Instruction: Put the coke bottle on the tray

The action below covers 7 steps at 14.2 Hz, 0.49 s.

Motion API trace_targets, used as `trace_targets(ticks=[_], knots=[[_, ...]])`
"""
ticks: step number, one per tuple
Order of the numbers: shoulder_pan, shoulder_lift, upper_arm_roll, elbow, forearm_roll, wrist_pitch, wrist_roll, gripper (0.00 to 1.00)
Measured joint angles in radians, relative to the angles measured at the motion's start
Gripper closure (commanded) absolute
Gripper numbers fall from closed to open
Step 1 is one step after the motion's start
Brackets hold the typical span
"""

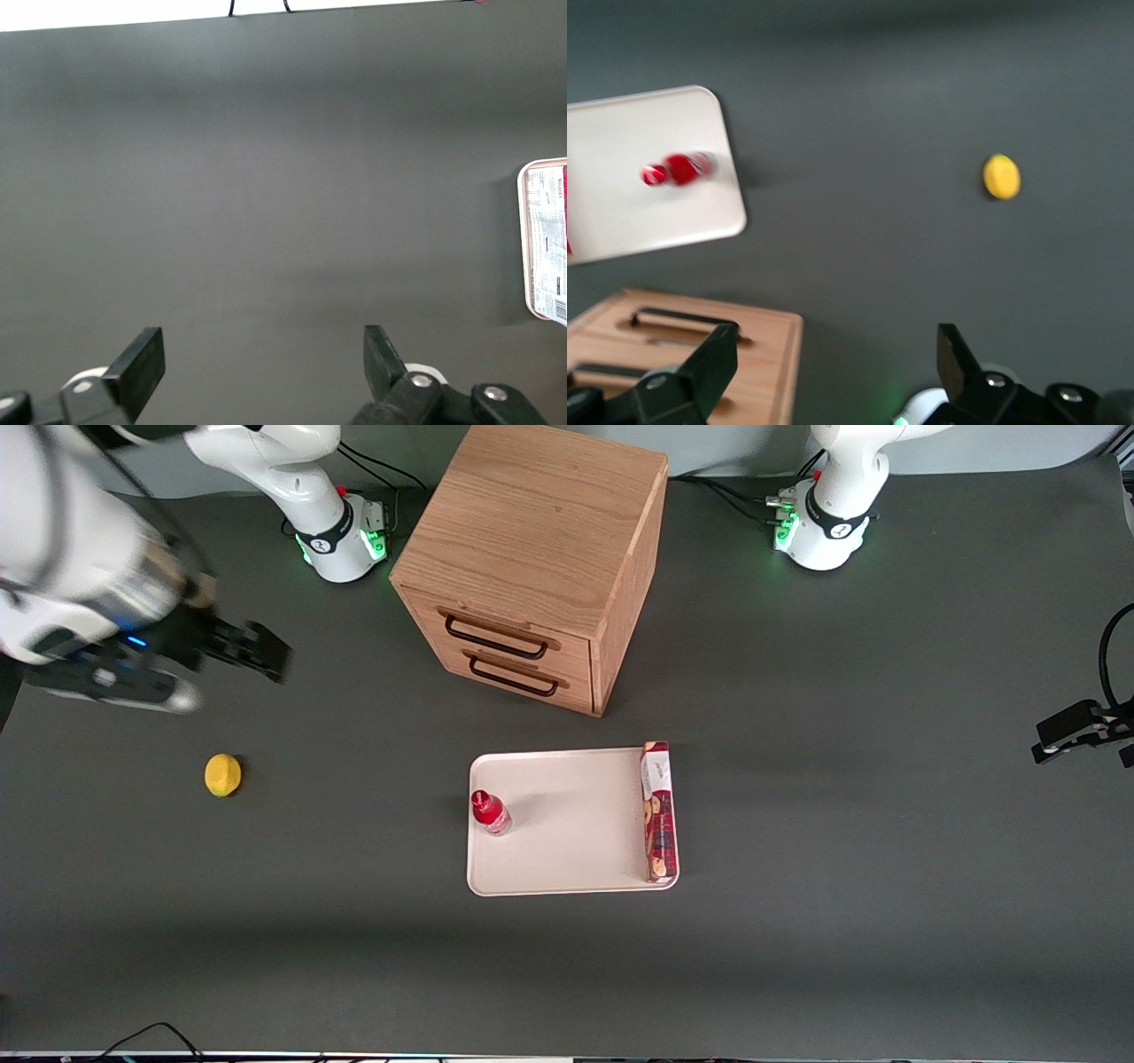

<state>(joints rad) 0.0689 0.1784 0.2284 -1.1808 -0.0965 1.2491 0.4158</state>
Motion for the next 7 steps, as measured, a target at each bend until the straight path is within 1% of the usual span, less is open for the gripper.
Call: trace_targets(ticks=[1,2,3,5,7], knots=[[-0.004,-0.058,-0.077,-0.059,0.034,0.004,-0.07,0.0],[-0.011,-0.116,-0.144,-0.135,0.055,0.023,-0.135,0.0],[-0.016,-0.172,-0.192,-0.224,0.065,0.065,-0.187,0.0],[-0.019,-0.272,-0.234,-0.414,0.07,0.172,-0.225,0.0],[-0.015,-0.323,-0.235,-0.53,0.073,0.233,-0.226,0.0]])
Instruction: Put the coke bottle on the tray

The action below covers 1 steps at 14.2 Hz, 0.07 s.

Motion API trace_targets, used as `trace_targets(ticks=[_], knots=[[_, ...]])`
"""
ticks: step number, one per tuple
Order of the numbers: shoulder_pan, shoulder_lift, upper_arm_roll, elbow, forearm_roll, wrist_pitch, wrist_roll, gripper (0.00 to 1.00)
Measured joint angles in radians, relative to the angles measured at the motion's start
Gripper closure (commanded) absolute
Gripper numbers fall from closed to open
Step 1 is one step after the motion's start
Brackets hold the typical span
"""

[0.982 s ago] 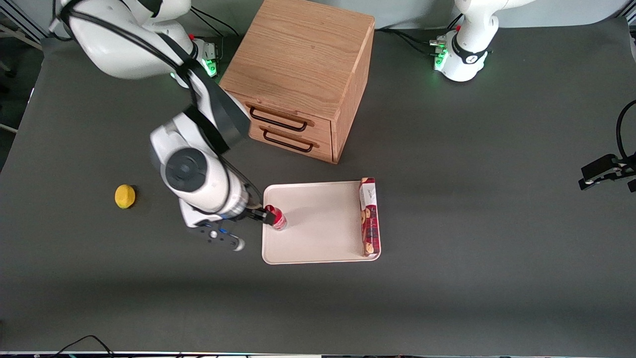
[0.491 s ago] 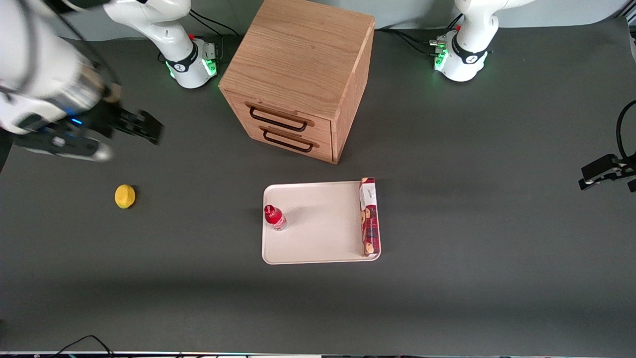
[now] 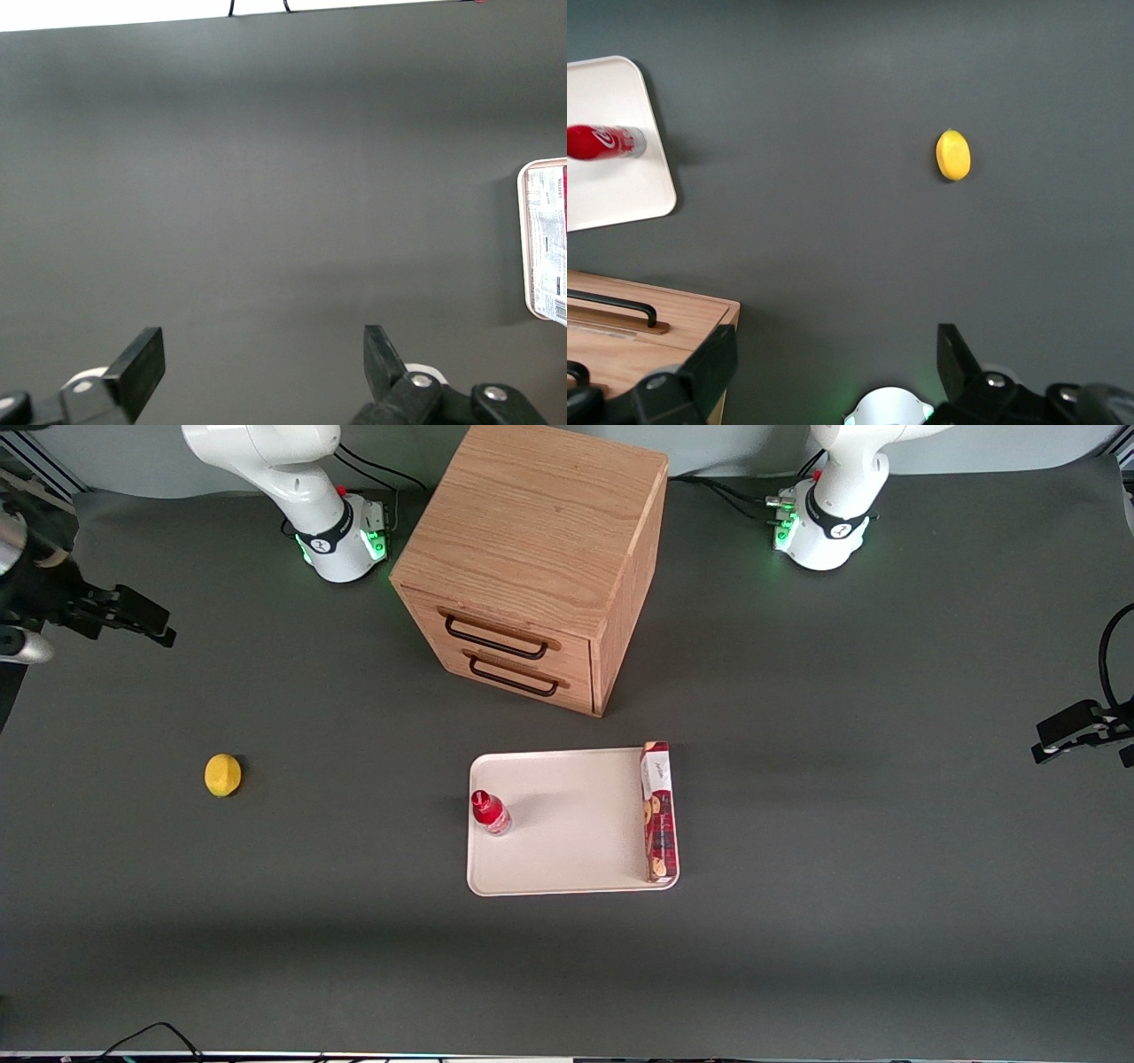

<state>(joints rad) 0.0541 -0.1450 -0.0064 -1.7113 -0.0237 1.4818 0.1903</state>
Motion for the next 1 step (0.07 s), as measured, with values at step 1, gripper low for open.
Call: trace_targets(ticks=[1], knots=[[0.004,-0.005,0.001,-0.017,0.004,0.014,0.001,0.0]])
